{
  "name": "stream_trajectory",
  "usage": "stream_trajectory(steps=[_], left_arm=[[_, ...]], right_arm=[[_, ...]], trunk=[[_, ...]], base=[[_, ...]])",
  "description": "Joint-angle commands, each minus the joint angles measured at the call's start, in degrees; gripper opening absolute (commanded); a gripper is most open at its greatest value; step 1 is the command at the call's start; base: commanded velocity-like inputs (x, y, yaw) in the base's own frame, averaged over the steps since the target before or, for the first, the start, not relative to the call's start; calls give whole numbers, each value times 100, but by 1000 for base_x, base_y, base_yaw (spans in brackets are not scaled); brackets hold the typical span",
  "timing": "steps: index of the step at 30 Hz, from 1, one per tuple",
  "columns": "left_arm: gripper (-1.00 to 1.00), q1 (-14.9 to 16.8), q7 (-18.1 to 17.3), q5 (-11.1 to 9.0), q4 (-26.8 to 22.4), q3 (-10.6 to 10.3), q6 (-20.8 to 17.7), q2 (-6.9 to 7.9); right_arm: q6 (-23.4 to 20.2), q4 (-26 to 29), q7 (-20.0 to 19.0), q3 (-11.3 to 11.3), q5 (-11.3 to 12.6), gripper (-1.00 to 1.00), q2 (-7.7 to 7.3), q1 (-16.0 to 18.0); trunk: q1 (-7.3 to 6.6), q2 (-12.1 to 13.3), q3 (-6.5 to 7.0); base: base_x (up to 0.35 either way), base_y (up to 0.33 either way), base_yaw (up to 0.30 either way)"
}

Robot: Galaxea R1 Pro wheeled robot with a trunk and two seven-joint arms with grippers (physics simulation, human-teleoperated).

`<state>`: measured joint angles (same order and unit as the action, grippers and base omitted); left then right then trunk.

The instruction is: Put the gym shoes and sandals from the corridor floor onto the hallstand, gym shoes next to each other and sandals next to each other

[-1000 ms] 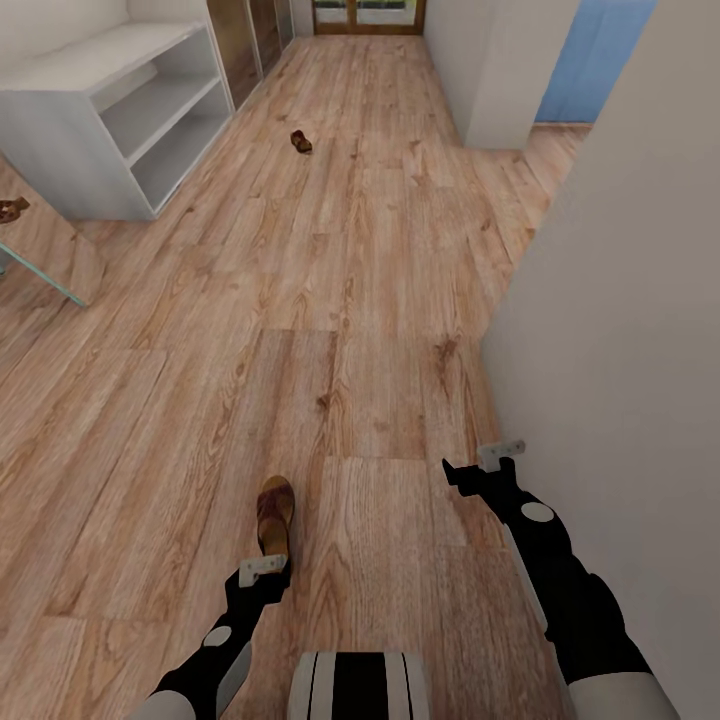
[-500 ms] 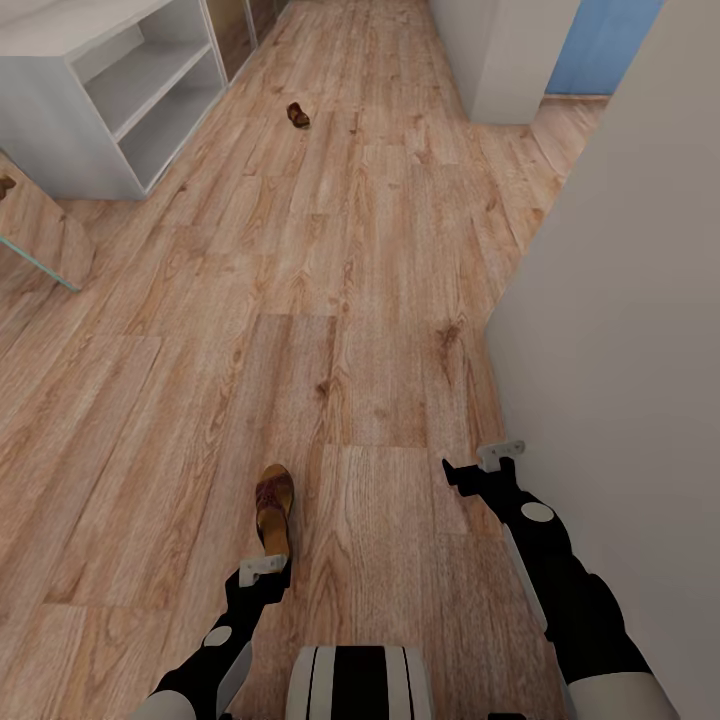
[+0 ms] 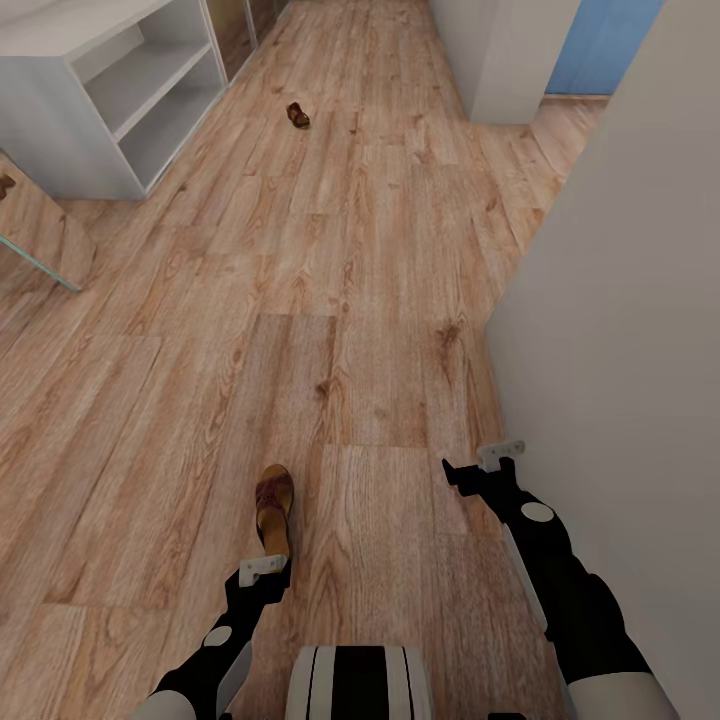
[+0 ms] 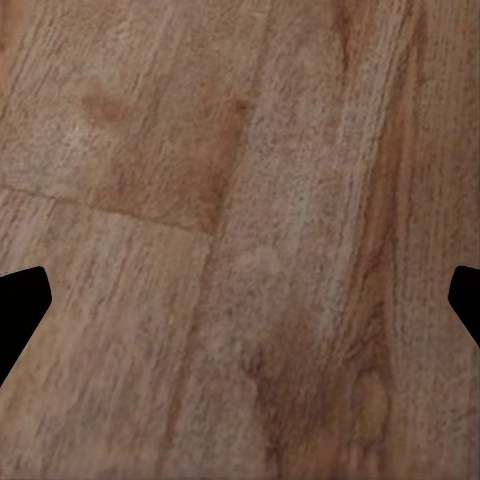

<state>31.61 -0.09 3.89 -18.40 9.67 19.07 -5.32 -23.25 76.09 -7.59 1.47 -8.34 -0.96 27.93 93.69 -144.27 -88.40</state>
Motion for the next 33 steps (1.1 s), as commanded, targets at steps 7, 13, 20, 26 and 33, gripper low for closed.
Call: stream_trajectory(steps=[7, 13, 20, 26, 33], left_arm=[[100, 3, -7, 41, 3, 35, 37, -4], [100, -4, -16, 41, 6, 35, 43, -2], [100, -1, -17, 41, 10, 35, 44, 3], [100, -1, -18, 41, 12, 35, 44, 4], [100, -4, -18, 41, 12, 42, 44, 19]], right_arm=[[-30, 7, -32, 3, -60, 100, -2, 2], [-30, 10, -32, 3, -59, 100, -2, 2], [-30, 11, -32, 3, -60, 100, -3, 2], [-30, 6, -32, 3, -61, 100, -1, 2], [-30, -2, -31, 3, -56, 100, -1, 2]], trunk=[[7, -5, -70], [7, -5, -70], [7, -5, -70], [7, -5, -70], [7, -5, -70]], base=[[0, 0, 0], [0, 0, 0], [23, 0, 0], [126, 0, 0], [21, 0, 0]])
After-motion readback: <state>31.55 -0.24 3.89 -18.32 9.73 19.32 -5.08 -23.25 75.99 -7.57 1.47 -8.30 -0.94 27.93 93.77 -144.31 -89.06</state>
